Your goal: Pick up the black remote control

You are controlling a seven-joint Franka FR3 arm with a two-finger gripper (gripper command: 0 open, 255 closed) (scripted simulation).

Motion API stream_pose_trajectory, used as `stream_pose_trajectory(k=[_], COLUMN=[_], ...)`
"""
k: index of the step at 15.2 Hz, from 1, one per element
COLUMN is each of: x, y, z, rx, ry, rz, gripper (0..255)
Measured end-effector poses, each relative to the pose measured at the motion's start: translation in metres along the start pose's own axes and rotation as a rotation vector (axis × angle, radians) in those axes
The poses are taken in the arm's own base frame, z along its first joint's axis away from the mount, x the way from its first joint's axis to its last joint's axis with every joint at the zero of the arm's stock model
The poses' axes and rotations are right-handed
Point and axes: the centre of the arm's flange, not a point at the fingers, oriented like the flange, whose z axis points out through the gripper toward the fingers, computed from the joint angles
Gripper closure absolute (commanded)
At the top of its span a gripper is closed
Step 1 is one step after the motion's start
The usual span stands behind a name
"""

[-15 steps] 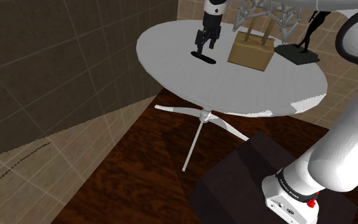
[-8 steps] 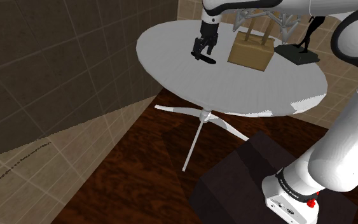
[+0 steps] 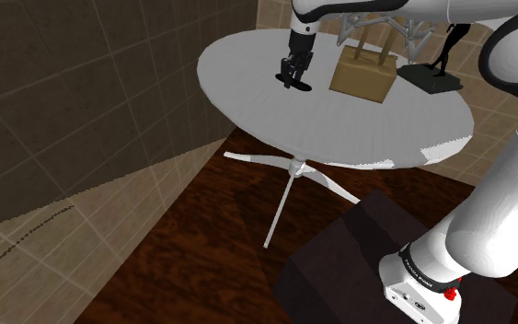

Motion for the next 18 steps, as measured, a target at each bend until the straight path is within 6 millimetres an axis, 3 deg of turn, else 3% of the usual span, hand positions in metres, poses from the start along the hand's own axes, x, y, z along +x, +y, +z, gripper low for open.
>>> stream_pose_trajectory(k=[5, 18], x=[0.000, 0.000], y=[0.003, 0.005], z=[-0.003, -0.068], rx=[-0.003, -0.004], ry=[-0.005, -0.008], rz=[0.007, 0.009], gripper=[255, 255])
